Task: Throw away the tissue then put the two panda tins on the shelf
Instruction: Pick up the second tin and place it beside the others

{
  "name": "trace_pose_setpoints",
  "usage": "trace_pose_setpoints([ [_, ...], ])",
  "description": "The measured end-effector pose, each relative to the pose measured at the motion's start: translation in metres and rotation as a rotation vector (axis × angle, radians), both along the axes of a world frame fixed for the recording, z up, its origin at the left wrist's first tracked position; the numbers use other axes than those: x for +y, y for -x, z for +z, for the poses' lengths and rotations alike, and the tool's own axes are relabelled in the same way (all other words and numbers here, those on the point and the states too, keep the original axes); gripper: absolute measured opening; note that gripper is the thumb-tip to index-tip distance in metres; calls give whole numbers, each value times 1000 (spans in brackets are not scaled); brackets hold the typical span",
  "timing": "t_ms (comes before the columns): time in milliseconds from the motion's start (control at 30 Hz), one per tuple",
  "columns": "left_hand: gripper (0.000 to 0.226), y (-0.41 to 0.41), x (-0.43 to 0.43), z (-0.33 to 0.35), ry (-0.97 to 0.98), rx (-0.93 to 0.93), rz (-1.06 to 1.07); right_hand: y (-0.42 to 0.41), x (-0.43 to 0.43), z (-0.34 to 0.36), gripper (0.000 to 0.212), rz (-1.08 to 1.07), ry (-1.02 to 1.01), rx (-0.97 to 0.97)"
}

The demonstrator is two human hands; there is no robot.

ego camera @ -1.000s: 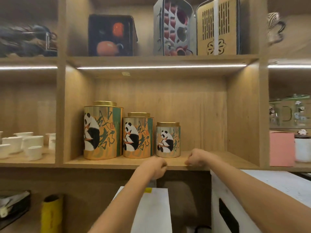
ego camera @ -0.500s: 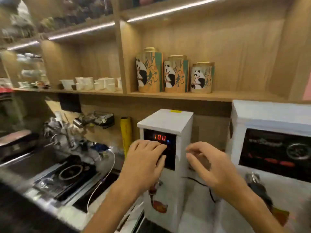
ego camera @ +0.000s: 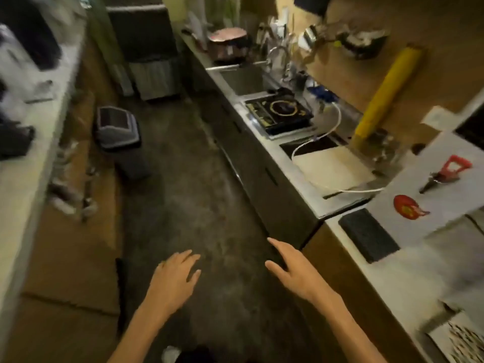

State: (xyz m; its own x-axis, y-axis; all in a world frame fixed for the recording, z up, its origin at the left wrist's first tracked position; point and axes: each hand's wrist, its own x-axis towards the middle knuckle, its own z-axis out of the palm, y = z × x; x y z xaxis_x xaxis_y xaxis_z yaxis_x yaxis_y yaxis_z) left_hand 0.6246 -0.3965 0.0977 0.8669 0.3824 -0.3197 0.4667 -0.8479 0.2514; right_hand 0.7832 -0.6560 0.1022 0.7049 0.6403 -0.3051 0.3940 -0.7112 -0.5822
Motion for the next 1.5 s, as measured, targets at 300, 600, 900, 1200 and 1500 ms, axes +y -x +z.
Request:
trace_pose_setpoints([
  [300, 45, 227, 161, -46, 101, 35, 640, 110, 260, -60, 53, 554, 215, 35],
  [600, 42, 350, 250, -46, 148, -129, 1168, 204, 493, -66, 46, 926, 154, 167],
  [900, 41, 414, 356, -48, 191, -240, 1486, 309, 696, -57, 39, 1208, 106, 324],
  [1200, 38, 470, 577, -31, 239, -567, 1808, 452, 955, -11, 34, 1310, -143, 159],
  [1500, 53, 458, 727, -77, 665, -951, 1889, 550, 1119, -59, 41, 1077, -53, 128],
])
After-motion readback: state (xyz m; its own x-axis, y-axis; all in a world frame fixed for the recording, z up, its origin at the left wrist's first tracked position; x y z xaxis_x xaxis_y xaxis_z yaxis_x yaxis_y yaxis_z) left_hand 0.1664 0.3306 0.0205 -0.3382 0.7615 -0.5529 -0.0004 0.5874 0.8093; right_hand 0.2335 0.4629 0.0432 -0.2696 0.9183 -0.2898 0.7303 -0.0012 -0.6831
